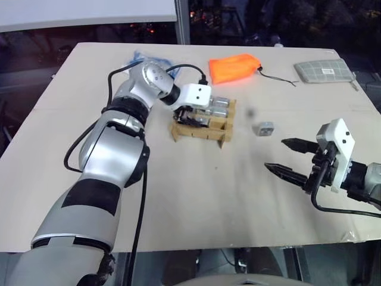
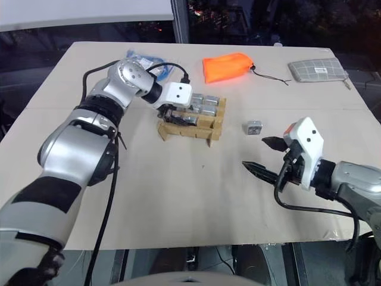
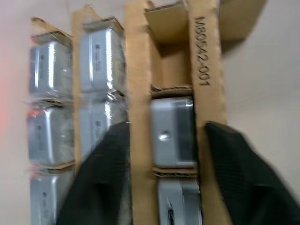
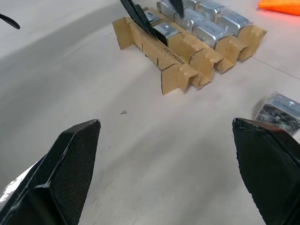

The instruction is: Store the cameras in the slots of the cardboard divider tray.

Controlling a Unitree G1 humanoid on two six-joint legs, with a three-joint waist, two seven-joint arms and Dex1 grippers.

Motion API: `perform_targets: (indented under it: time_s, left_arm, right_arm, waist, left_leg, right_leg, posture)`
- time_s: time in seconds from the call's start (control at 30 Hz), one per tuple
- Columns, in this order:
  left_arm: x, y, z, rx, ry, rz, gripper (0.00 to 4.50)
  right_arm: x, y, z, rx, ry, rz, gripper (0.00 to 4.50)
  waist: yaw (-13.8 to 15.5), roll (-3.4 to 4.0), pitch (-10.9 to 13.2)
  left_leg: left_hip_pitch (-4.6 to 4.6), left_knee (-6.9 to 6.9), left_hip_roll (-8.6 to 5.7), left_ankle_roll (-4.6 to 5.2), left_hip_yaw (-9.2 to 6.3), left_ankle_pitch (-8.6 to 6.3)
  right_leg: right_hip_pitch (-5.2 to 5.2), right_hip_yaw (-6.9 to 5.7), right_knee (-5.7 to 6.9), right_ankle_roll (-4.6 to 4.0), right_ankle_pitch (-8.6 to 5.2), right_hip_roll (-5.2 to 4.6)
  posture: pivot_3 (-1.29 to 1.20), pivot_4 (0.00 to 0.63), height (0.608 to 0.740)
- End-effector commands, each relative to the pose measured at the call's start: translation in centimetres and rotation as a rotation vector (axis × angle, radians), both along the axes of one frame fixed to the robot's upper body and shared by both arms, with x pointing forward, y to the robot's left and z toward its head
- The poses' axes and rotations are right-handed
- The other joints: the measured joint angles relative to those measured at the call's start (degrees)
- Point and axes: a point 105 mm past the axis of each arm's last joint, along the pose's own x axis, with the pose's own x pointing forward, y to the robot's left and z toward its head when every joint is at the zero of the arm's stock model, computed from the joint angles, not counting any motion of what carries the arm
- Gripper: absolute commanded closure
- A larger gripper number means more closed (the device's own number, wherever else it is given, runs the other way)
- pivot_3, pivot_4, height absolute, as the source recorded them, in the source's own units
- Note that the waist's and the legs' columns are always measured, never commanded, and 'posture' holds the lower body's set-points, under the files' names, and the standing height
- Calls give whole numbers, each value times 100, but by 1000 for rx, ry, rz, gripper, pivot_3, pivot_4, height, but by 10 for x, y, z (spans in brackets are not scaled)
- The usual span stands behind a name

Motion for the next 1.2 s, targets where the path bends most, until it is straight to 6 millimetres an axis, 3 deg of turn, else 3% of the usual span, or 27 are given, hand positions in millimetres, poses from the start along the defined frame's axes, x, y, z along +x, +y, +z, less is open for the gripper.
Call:
perform_targets:
  time_s: [0.03, 0.3, 0.43, 0.57, 0.63, 0.8, 1.0, 1.2]
  left_arm:
    - [3, -6, 32, -190, -90, -1, 776]
    - [-29, 24, 78, -633, 72, -113, 776]
    - [-68, 56, 85, -802, 219, -108, 776]
    - [-106, 77, 74, -894, 305, -27, 776]
    - [-117, 85, 58, -903, 295, 82, 776]
    - [-157, 96, 30, -904, 330, 250, 776]
    - [-174, 94, 29, -933, 308, 313, 776]
    - [-183, 92, 30, -947, 291, 349, 776]
  right_arm:
    - [1, 0, 6, -9, -53, -6, 0]
    - [33, -10, -9, -6, -138, -104, 0]
    - [51, -23, -20, -101, -167, -64, 0]
    - [76, -40, -21, -202, -186, 9, 0]
    - [91, -48, -23, -244, -164, 64, 0]
    - [131, -49, -24, -277, -107, 209, 0]
    - [150, -36, -27, -270, -21, 340, 0]
    - [163, -28, -28, -343, -38, 346, 0]
  waist:
    - [-1, 0, 0]
    - [-34, 3, -2]
    - [-160, 7, -2]
    - [-186, 12, 5]
    - [-158, 13, 5]
    - [-185, 16, 15]
    - [-133, 24, 20]
    - [-178, 26, 21]
  left_leg:
    - [0, 0, 0, 0, -1, 0]
    - [5, 0, 1, -3, 11, 2]
    - [10, -1, 4, -25, 9, 15]
    - [17, 0, 11, -27, 14, 16]
    - [22, 2, 12, -28, 14, 16]
    - [71, -7, 12, -27, 29, 16]
    - [74, -11, 9, -35, 28, 20]
    - [75, -15, 3, -37, 31, 21]
  right_leg:
    - [0, -1, 0, 0, 0, 1]
    - [0, 2, 5, 0, 0, 1]
    - [-1, 15, 10, 0, -1, 1]
    - [-3, 29, 15, 2, -1, -3]
    - [-1, 28, 20, 1, -1, -2]
    - [31, 44, 19, 0, -2, 0]
    - [36, 40, 19, -2, -1, -4]
    - [36, 40, 18, -2, -1, -8]
  posture:
    - [0, 150, 740]
    - [0, 150, 740]
    - [0, 150, 740]
    - [0, 150, 740]
    - [0, 150, 740]
    - [0, 150, 740]
    - [0, 150, 740]
    - [0, 150, 740]
